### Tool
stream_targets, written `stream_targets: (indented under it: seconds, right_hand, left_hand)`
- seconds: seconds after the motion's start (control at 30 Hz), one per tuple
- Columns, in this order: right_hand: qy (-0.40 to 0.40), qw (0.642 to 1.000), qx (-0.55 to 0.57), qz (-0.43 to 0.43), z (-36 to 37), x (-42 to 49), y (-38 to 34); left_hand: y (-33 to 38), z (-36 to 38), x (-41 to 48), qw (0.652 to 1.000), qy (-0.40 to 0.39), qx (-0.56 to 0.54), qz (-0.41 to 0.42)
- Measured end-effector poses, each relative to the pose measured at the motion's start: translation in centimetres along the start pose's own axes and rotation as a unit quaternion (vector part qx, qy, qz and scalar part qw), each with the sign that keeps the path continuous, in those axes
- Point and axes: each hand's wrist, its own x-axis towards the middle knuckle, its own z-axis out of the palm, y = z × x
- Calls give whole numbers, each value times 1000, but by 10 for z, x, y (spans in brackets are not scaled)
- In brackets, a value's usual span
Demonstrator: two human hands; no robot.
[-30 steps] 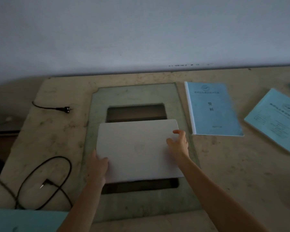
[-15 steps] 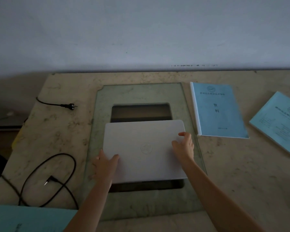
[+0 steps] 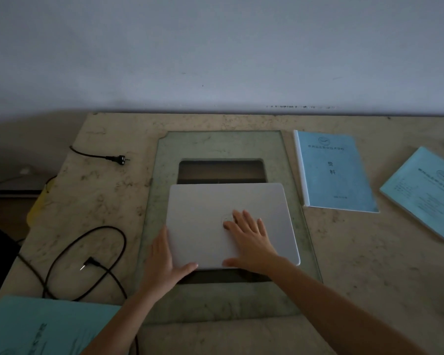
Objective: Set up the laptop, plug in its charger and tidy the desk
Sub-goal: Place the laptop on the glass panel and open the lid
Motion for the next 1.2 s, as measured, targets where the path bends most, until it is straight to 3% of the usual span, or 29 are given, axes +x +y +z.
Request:
stream_targets:
  seconds: [0.1,0.2,0.7,0.93,1.07,1.2]
  right_hand:
    - [-28,998,-55,-31,1,-1,-1]
    - [-42,994,-92,-41,5,-4,-5]
    - [-23,993,-114,-22,-7,-32,-25]
    - [89,986,-132,-55,-8,-47,-27]
    - [208,967,-125,-78,-18,-52,-31]
    - [325,943,-24,-69,-38,-51,-34]
  left_hand:
    - [-9,-4,-3,996,-38,53,57]
    - [-15,-2,-5,993,-11,76,86]
    - [-34,-13,-5,996,5,-24,85]
    - [-40,-12,-9,991,51,-50,113]
    - [-46,-16,-1,995,21,-4,101]
    - [-47,-23,10,994,-37,57,84]
